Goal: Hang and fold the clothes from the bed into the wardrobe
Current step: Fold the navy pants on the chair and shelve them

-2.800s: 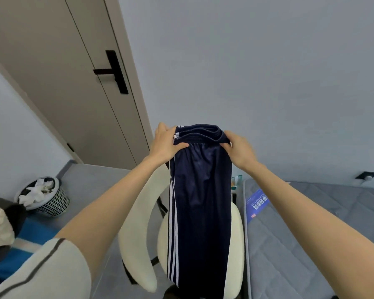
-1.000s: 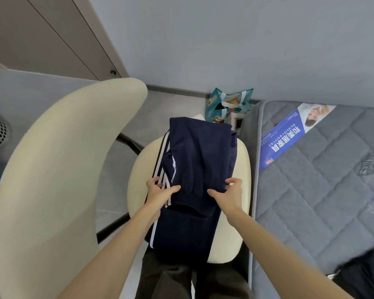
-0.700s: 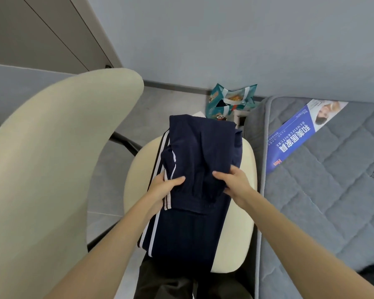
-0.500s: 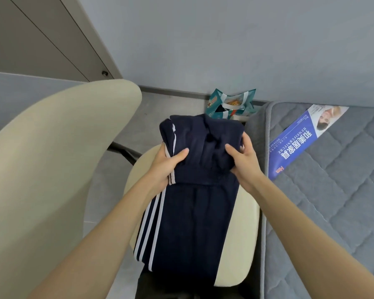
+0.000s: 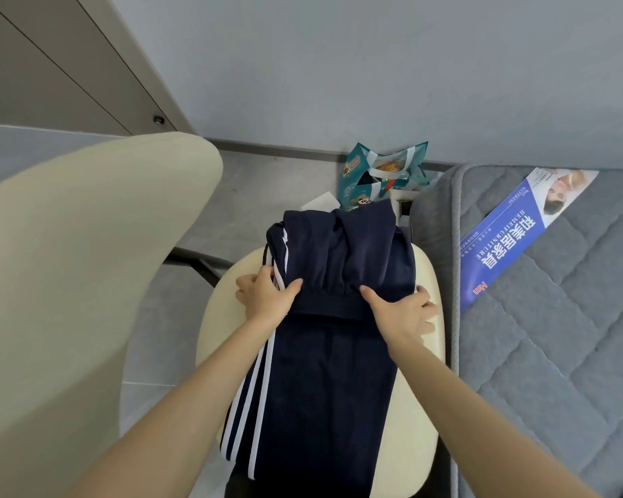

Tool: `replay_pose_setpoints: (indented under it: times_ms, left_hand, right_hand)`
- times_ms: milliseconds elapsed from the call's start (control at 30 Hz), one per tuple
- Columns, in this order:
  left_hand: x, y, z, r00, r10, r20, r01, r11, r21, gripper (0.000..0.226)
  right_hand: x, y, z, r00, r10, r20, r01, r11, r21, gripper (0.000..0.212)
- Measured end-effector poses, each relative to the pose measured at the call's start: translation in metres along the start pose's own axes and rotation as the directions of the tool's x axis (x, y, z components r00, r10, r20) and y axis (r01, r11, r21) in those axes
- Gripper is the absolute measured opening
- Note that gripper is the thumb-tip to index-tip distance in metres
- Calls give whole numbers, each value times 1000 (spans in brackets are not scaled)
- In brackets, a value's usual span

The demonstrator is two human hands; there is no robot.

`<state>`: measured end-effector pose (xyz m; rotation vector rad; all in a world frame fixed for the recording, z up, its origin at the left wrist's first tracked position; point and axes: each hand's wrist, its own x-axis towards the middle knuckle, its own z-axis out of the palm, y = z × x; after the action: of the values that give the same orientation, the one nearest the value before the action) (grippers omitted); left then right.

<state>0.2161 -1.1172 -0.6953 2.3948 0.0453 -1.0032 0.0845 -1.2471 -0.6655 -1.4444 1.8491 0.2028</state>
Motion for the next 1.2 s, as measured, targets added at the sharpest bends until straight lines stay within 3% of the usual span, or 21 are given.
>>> replay_pose_setpoints:
  times_ms: [133,200,300,433,500,567,633,733,833,900,1000,1067,1200]
  left_hand:
    - [-12,-6,2,997,66,40,-63,995,-79,43]
    - [-22,-12,5,998,43,51,-37,994,-107,41]
    - [-43,-30,8,993,-29,117,48,986,-162,43]
    - [-93,-71,22,983,-70,167,103,975,-198,45]
    - [-114,-84,34,984,-127,123,142,983,-118,41]
    - [-122,-84,38,970,-240,31,238,970,49,45]
    - [-120,-73,33,956,-293,-13,293,956,10,49]
    - [-100,-58,16,983,-170,65,180,959,-218,39]
    - [-83,-44,0,986,-40,160,94,934,-346,39]
    - [-75,-36,-6,984,-15,177,74,940,-333,43]
    - [-68,-27,-6,953,-2,304,102,944,-314,29]
    - [-69,-22,-6,928,12,371,116,940,-321,22]
    - [-68,-12,-21,949,77,305,116,816,-566,23]
  right_hand:
    - [2,10,5,975,-44,220,39,999,26,42]
    - [1,14,6,956,-113,272,126,992,-32,33]
    - [-2,28,-4,932,-145,333,200,970,-137,27]
    - [-13,74,-27,871,-6,492,170,942,-289,32]
    - [-25,96,-32,898,-55,437,228,907,-354,40]
    - [-33,106,-32,928,-277,250,355,864,-357,51]
    - [-34,99,-33,912,-389,129,409,886,-220,57]
    - [-27,79,-34,942,-279,185,272,960,63,65]
    - [-25,70,-35,916,-382,123,382,924,26,55]
    - [-24,68,-33,916,-352,192,354,935,26,46]
    - [-22,61,-33,891,-175,419,121,981,153,47]
    - [-22,56,-37,850,-144,506,15,968,249,39]
    - [-15,45,-55,849,-255,463,-18,861,508,30]
